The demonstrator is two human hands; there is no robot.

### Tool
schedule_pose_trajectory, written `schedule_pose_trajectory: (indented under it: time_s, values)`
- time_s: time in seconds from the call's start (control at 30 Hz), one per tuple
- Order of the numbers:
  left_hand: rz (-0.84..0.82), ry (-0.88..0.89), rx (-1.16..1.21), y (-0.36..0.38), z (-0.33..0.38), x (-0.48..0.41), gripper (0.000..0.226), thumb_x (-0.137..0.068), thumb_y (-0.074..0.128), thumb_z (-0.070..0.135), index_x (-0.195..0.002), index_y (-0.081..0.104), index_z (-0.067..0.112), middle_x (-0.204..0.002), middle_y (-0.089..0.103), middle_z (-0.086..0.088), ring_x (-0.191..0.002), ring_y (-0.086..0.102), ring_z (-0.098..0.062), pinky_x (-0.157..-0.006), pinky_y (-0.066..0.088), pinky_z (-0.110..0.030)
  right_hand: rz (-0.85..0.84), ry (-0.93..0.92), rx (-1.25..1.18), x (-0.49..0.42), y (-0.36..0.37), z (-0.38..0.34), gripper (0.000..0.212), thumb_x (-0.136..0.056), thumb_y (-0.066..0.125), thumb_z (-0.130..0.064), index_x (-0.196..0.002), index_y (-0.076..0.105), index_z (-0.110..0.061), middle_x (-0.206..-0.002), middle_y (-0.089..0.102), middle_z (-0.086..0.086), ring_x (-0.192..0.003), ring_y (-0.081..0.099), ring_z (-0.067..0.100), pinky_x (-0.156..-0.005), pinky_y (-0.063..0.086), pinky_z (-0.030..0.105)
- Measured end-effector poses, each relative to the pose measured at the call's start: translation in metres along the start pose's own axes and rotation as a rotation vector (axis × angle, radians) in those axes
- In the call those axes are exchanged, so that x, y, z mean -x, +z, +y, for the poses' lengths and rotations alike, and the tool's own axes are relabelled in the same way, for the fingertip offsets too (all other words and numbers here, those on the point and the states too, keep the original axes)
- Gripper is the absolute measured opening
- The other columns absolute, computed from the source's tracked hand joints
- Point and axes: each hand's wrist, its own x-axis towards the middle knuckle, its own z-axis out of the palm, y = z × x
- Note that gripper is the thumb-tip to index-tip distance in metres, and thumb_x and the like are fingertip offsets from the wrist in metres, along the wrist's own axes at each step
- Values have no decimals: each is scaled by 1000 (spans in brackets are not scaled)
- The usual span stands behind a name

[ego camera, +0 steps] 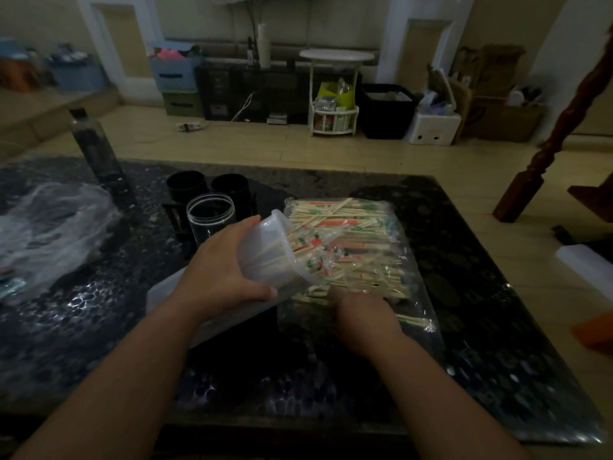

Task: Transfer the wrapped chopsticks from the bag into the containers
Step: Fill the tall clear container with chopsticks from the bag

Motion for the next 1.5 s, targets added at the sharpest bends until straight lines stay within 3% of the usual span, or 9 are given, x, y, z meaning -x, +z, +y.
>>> schedule_pose_trajectory:
  time_s: [0.17,0.33,0.5,0.73,0.9,1.0,1.13,1.3,1.5]
  values:
    - [25,-10,33,-3,-1,-1,126,-30,71,61,-147,36,31,-138,41,15,-128,40,-11,-99,33,-29,-9,15,-11,14,-34,4,38,-86,53,-54,-109,64,-27,-107,68,5,-102,63,29,-78,46,33]
    - [27,2,44,-4,-4,0,125,-30,76,60,-146,37,33,-140,44,11,-126,43,-11,-99,37,-32,69,-24,26,29,-71,-3,28,-84,52,-52,-78,51,-25,-93,66,2,-95,62,28,-67,37,32]
    - [10,64,107,-4,10,4,99,-32,71,63,-126,39,61,-117,41,45,-109,43,13,-90,33,-16,368,-110,50,41,-108,-13,27,-84,53,-54,-89,59,-28,-92,67,-3,-90,62,23,-65,32,31]
    - [16,24,58,0,5,2,124,-26,73,59,-143,40,35,-129,43,22,-117,40,0,-95,33,-24,790,-199,47,27,-89,-6,37,-93,43,-46,-75,67,-23,-82,57,-2,-77,45,19,-69,25,32]
    - [11,23,32,-2,0,2,127,-28,75,61,-145,37,33,-133,41,19,-121,38,-3,-99,33,-28,1043,-166,-295,25,-79,-3,35,-96,51,-38,-77,68,-13,-81,51,1,-62,49,16,-49,38,26]
    - [14,35,30,-1,0,2,124,-30,74,60,-145,37,34,-131,42,18,-120,41,-5,-99,34,-29,1084,-92,-639,24,-84,-7,31,-98,46,-40,-78,62,-23,-87,50,-4,-72,48,-2,-62,38,11]
    - [-7,26,43,-1,2,3,122,-32,73,61,-145,36,36,-131,41,18,-116,38,-1,-95,32,-27,1122,25,-1139,21,-89,-14,29,-94,48,-49,-73,59,-32,-71,60,0,-65,59,17,-61,48,34]
    - [-20,20,-3,2,3,2,125,-31,73,61,-147,34,36,-133,37,18,-119,34,-1,-97,30,-27,1156,162,-1225,23,-92,-20,35,-89,45,-59,-66,63,-40,-62,61,-4,-61,61,30,-60,52,52]
    - [-17,10,-12,2,2,2,126,-29,71,63,-146,34,37,-142,40,11,-124,37,-7,-98,31,-28,1190,149,-1340,28,-93,-20,40,-102,50,-34,-62,59,-30,-43,52,-4,-37,52,12,-47,47,30]
